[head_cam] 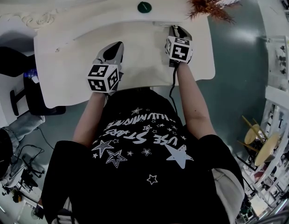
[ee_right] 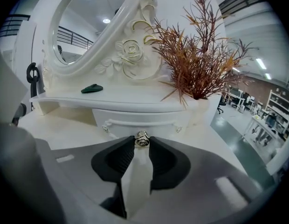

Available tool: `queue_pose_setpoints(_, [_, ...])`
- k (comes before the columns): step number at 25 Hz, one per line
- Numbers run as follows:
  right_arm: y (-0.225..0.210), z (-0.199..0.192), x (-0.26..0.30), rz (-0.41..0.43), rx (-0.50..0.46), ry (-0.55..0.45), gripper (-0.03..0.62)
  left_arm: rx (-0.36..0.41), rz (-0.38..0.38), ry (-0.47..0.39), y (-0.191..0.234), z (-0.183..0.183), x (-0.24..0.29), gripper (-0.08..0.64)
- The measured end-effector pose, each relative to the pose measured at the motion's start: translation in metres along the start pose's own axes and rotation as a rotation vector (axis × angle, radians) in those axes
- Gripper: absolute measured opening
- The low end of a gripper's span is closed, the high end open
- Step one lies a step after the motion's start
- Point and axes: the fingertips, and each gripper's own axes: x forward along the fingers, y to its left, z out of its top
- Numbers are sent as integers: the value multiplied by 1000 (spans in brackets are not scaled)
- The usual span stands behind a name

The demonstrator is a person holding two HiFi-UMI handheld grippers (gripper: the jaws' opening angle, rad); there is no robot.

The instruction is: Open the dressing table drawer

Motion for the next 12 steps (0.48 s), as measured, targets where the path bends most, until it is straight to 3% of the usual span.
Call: queue_pose_setpoints(12, [6, -16, -20, 14, 16, 6, 126, 7, -14, 2, -11, -6, -10, 0])
